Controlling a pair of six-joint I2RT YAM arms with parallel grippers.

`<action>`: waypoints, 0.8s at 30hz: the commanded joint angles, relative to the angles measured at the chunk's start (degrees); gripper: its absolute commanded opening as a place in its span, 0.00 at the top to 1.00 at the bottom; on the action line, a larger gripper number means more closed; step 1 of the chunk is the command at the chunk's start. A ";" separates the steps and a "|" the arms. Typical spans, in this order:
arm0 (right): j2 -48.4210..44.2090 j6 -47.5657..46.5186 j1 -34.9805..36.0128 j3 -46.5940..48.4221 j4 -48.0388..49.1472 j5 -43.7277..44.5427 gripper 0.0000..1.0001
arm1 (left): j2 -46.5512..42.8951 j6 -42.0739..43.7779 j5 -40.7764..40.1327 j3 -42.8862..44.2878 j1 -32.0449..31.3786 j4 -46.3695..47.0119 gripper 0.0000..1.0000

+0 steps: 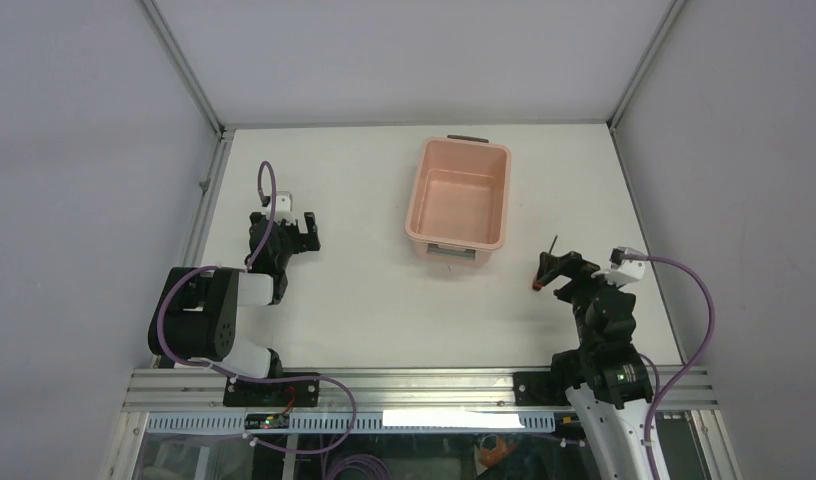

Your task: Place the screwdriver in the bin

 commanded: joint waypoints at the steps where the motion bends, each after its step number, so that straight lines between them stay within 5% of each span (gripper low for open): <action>1: -0.30 1.26 -0.29 2.93 0.81 3.52 0.01 | 0.06 -1.11 -0.10 1.36 -0.49 3.85 0.01; 8: 5.73 -3.87 -0.28 12.29 8.02 -3.45 0.01 | 0.06 -1.11 -0.10 1.38 -0.49 3.91 0.01; 12: 18.47 -5.45 -0.23 23.60 8.34 -1.29 0.01 | 0.07 -1.11 -0.10 1.35 -0.53 3.90 0.01; 19: 60.63 -5.44 -1.29 63.98 -28.09 6.78 0.01 | 0.01 -1.13 -0.12 1.33 -0.49 3.94 0.01; 24: 74.13 -6.35 -6.10 66.93 -29.68 -1.20 0.01 | 0.04 -1.11 -0.14 1.33 -0.49 3.88 0.01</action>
